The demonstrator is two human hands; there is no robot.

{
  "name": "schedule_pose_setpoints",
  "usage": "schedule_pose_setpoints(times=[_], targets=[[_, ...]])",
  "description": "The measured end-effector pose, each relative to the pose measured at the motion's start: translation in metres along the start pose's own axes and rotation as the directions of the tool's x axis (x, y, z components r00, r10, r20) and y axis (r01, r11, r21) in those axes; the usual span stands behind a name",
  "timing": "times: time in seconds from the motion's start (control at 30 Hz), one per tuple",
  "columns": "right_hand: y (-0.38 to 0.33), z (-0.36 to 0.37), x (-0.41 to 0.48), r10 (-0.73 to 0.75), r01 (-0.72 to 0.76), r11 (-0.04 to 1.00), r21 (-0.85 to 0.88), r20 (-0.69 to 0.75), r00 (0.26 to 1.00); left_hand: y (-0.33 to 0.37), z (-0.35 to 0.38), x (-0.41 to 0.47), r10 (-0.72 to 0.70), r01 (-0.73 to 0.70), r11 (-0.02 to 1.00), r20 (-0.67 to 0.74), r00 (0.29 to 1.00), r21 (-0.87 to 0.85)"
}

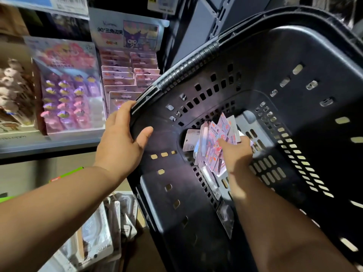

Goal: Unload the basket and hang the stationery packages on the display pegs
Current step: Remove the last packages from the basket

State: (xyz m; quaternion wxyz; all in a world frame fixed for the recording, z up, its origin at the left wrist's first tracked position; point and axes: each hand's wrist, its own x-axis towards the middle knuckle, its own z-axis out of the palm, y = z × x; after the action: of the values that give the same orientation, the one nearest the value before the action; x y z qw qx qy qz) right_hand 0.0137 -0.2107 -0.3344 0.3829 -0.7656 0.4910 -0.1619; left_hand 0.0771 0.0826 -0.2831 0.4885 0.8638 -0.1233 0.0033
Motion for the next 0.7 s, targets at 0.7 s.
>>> schedule_pose_setpoints(times=[0.7], targets=[[-0.033, -0.034, -0.029, -0.249, 0.302, 0.691, -0.657, 0.176, 0.952, 0.009, -0.011, 0.0, -0.052, 0.049, 0.999, 0.145, 0.988, 0.023]])
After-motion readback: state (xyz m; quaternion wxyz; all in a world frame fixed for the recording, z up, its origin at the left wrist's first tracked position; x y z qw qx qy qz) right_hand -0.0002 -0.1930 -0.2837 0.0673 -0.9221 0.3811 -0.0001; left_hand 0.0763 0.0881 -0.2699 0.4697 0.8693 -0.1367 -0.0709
